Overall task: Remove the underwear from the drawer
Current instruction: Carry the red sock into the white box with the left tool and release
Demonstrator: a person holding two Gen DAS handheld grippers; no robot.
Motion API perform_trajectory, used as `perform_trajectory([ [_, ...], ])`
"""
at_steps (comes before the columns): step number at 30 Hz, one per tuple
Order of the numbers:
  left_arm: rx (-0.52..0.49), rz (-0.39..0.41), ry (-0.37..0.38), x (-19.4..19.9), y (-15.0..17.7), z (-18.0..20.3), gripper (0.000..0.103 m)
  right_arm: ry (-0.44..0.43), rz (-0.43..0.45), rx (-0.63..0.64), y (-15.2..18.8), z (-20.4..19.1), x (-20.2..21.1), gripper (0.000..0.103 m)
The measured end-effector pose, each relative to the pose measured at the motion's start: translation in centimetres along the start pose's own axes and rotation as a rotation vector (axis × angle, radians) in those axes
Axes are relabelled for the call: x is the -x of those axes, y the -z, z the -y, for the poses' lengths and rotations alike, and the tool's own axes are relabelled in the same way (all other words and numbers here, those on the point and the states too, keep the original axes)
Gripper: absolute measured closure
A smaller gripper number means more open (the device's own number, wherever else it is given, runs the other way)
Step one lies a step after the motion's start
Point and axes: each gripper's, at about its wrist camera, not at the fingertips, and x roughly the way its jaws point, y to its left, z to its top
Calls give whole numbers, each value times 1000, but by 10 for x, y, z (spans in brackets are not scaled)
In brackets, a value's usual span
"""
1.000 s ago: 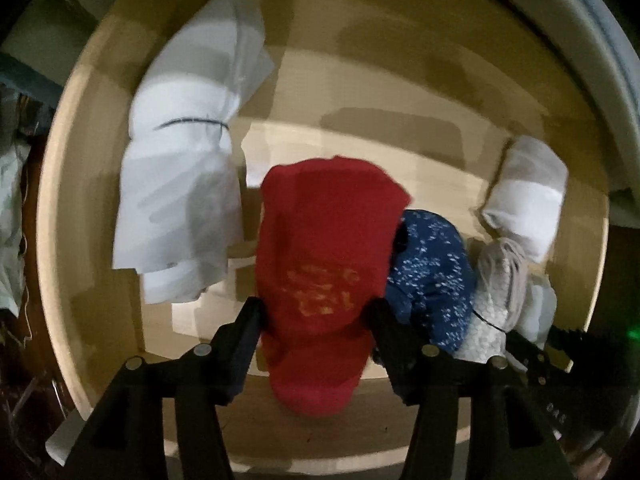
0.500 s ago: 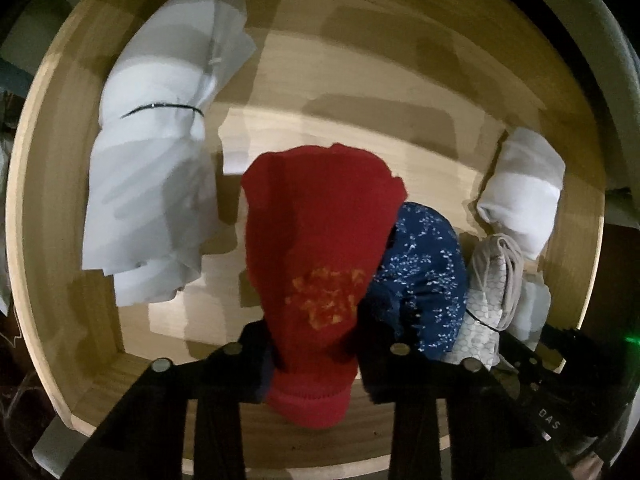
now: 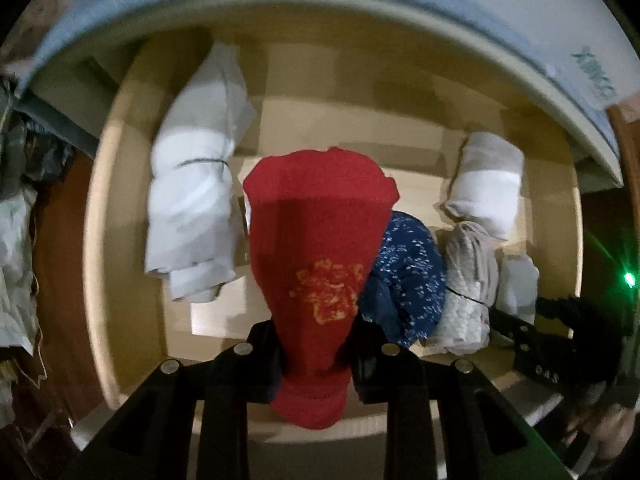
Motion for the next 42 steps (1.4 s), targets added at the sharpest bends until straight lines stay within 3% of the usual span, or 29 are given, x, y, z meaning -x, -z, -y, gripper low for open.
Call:
perform_trajectory([
  [5, -53, 69, -18, 30, 9, 4, 77, 15, -2, 10, 0, -5, 1, 54],
  [11, -138, 216, -39, 75, 26, 15, 77, 21, -3, 15, 0, -8, 1, 54],
  [17, -219, 368, -34, 148, 36, 21, 77, 27, -5, 21, 0, -9, 2, 54],
  [22, -223, 523, -4, 216, 23, 19, 77, 25, -4, 19, 2, -11, 2, 54],
  [28, -208, 671, -43, 271, -21, 22, 77, 23, -4, 16, 3, -11, 1, 54],
  [34, -197, 672, -102, 266, -79, 24, 77, 19, -4, 12, 2, -10, 1, 53],
  [42, -182, 550, -119, 216, -134, 29, 76, 9, -4, 5, 0, -8, 2, 50],
])
